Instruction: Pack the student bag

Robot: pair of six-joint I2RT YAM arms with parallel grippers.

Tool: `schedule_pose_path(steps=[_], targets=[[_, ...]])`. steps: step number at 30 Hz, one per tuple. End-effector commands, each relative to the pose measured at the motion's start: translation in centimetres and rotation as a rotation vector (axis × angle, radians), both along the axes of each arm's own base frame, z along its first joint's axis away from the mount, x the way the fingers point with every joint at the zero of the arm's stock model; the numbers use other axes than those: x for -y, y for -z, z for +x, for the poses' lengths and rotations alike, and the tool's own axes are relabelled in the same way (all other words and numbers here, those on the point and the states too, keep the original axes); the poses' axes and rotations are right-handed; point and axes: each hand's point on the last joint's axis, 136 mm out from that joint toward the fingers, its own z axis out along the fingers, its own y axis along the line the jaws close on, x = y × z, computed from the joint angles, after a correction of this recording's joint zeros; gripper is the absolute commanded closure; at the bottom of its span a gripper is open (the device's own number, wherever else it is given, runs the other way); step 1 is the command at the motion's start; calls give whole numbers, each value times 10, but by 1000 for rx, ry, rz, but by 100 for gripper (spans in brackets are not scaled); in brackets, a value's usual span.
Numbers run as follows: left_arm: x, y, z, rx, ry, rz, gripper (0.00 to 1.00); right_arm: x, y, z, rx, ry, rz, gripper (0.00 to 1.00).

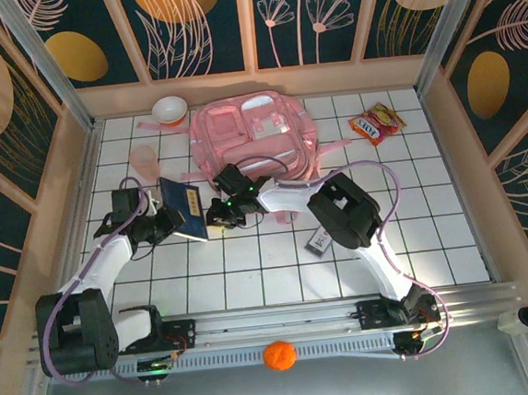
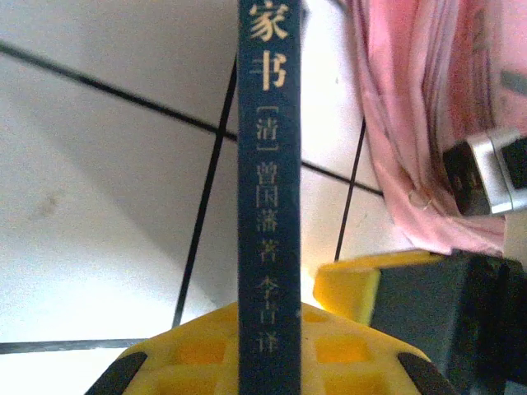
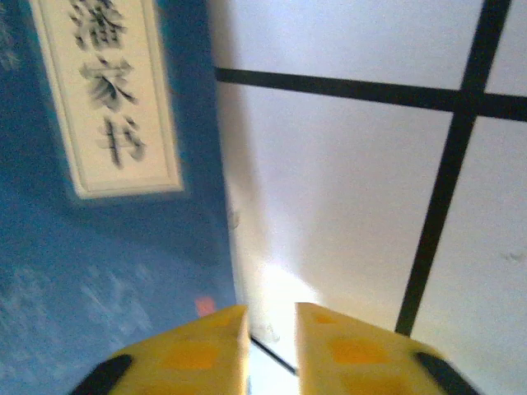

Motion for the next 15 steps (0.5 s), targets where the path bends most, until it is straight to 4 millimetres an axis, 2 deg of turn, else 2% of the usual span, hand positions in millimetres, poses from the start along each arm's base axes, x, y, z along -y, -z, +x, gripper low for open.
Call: schedule_pose_path(steps=[1, 3, 4, 6, 8, 10, 12, 13, 14, 15], targets=[[-16, -53, 20, 160, -19, 118, 100, -4, -90, 21, 175, 37, 168, 69], [-13, -83, 26, 262, 7, 126, 100, 0, -121, 25, 248, 52, 209, 65], [-6, -100, 27, 329, 45, 104, 100, 6, -141, 26, 305, 63, 227, 63], [16, -134, 26, 454, 150, 13, 100, 17, -167, 28, 390, 82, 244, 60], [37, -167, 22, 569, 237, -99, 100, 36, -192, 28, 491, 101, 259, 57], [53, -200, 14, 677, 307, -213, 100, 58, -227, 26, 615, 126, 294, 54], [62, -226, 5, 763, 356, -278, 100, 80, -243, 24, 711, 153, 306, 52], [67, -238, -1, 804, 387, -304, 100, 95, -260, 20, 771, 167, 337, 51], [70, -247, -6, 834, 413, -320, 100, 103, -265, 18, 803, 173, 350, 50], [74, -257, -13, 865, 447, -338, 100, 116, -282, 12, 869, 176, 396, 47]])
